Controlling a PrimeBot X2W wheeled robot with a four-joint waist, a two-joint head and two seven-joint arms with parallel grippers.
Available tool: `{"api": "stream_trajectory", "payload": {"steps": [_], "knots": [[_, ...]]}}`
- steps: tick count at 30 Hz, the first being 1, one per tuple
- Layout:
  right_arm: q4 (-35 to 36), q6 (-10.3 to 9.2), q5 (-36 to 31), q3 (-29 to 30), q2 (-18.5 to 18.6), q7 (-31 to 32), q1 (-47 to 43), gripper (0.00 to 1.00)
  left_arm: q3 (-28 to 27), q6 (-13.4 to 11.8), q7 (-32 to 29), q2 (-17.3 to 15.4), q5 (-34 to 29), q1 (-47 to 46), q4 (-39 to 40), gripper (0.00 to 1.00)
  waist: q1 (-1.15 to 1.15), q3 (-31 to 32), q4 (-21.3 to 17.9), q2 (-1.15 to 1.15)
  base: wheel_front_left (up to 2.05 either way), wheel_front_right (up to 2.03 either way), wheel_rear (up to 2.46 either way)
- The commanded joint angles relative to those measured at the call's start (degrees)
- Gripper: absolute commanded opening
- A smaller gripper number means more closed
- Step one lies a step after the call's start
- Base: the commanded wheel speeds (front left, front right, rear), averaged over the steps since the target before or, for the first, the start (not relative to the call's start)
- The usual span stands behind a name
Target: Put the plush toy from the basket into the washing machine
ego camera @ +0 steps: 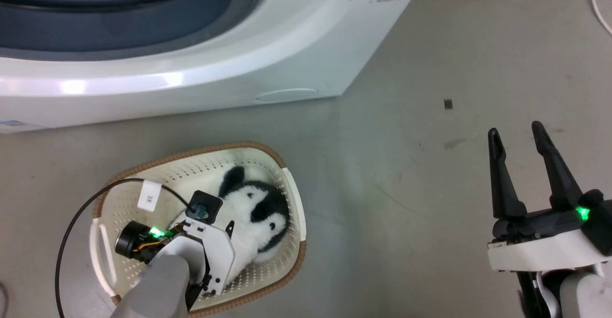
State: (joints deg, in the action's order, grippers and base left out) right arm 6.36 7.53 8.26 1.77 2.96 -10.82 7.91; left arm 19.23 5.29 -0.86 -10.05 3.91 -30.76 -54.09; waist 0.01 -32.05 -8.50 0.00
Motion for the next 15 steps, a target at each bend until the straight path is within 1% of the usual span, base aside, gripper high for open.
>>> {"api": "stream_trajectory", "payload": {"steps": [1, 7, 15], "knots": [[0.56, -0.03, 0.49, 0.16, -0.06, -0.60, 1.21, 1.00, 0.81, 0.25, -0.46, -0.61, -0.45, -1.67, -1.50, 1.00, -0.01, -1.73, -0.86, 0.00, 0.00, 0.00, 0.00], [0.72, -0.03, 1.63, 0.14, -0.07, -1.31, 2.12, 1.00, 5.22, 0.63, -3.53, -2.20, -2.71, -5.07, -5.28, 1.00, -0.01, -5.22, -2.19, 0.00, 0.00, 0.00, 0.00], [1.37, -0.04, 3.54, -0.06, -0.07, -2.27, 3.33, 1.00, 8.45, 0.39, -5.73, -3.92, -3.19, -9.91, -10.13, 1.00, -0.01, -9.78, -3.78, 0.00, 0.00, 0.00, 0.00]]}}
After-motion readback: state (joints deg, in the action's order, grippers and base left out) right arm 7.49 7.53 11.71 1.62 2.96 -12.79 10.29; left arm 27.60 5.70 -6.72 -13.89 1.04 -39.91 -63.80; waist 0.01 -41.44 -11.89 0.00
